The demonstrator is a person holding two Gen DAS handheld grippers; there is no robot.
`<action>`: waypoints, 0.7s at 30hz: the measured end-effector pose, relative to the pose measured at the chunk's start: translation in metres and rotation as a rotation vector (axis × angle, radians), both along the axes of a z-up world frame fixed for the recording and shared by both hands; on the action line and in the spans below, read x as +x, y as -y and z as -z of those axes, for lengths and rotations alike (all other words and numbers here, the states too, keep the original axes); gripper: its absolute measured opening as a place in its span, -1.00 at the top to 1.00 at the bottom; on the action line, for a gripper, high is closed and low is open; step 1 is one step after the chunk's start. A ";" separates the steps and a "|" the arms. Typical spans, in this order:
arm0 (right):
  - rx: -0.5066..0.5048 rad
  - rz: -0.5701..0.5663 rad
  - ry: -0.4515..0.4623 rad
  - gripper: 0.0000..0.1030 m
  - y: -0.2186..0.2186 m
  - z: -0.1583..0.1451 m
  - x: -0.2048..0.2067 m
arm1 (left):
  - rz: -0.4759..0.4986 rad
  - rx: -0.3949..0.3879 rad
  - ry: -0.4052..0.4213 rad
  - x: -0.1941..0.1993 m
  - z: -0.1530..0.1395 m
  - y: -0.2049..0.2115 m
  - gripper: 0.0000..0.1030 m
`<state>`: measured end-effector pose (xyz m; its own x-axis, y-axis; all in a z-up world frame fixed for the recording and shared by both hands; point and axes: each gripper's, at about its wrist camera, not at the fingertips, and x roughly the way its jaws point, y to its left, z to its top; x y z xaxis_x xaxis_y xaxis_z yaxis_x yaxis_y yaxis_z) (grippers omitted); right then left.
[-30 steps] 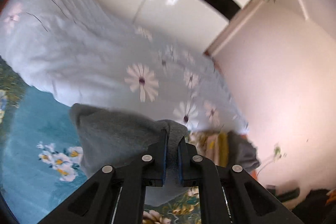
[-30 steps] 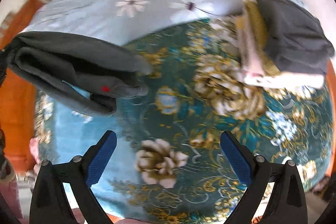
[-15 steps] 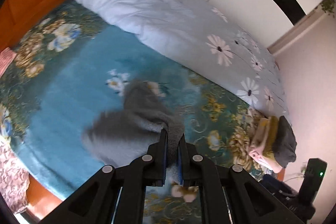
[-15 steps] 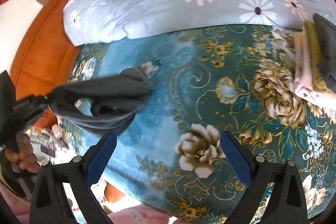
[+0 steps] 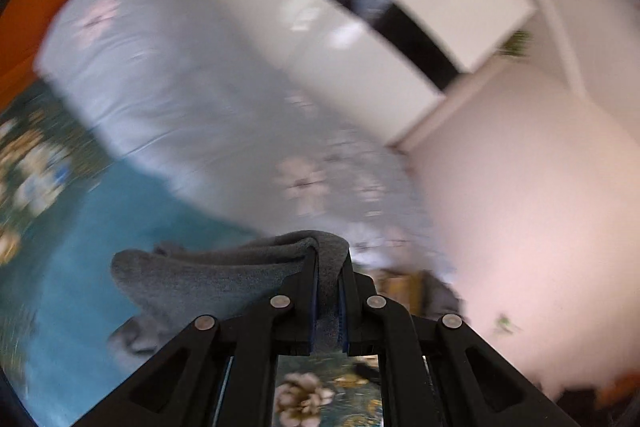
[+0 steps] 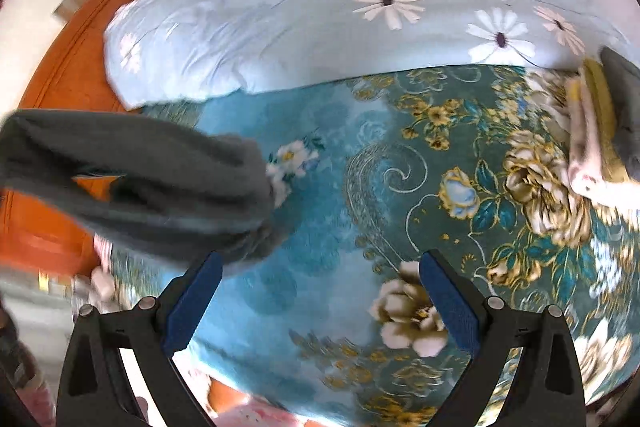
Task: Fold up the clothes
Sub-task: 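Lift the grey sweatpants with the left gripper, letting them unfold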
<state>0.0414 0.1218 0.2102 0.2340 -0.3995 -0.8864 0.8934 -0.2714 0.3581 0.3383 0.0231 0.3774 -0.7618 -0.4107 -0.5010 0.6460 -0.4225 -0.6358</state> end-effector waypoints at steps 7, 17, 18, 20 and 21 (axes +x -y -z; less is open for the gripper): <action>0.036 0.187 0.005 -0.92 -0.007 0.002 0.032 | 0.122 0.096 0.056 0.037 0.051 0.063 0.84; 0.142 0.223 0.043 -0.92 -0.026 0.031 0.058 | 0.042 0.513 0.164 0.107 0.203 0.065 0.84; 0.143 0.215 0.058 -0.92 -0.019 0.035 0.061 | 0.043 0.511 0.155 0.110 0.200 0.063 0.84; 0.146 0.197 0.122 -0.92 -0.001 0.046 0.068 | 0.053 0.469 0.155 0.109 0.184 0.063 0.84; 0.154 0.189 0.164 -0.92 0.009 0.054 0.074 | 0.052 0.455 0.150 0.106 0.178 0.062 0.84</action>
<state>0.1151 0.1125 0.1565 0.3136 -0.3128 -0.8966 0.7556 -0.4897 0.4351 0.4446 -0.0388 0.1995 -0.6807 -0.0881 -0.7272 0.7304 -0.1573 -0.6647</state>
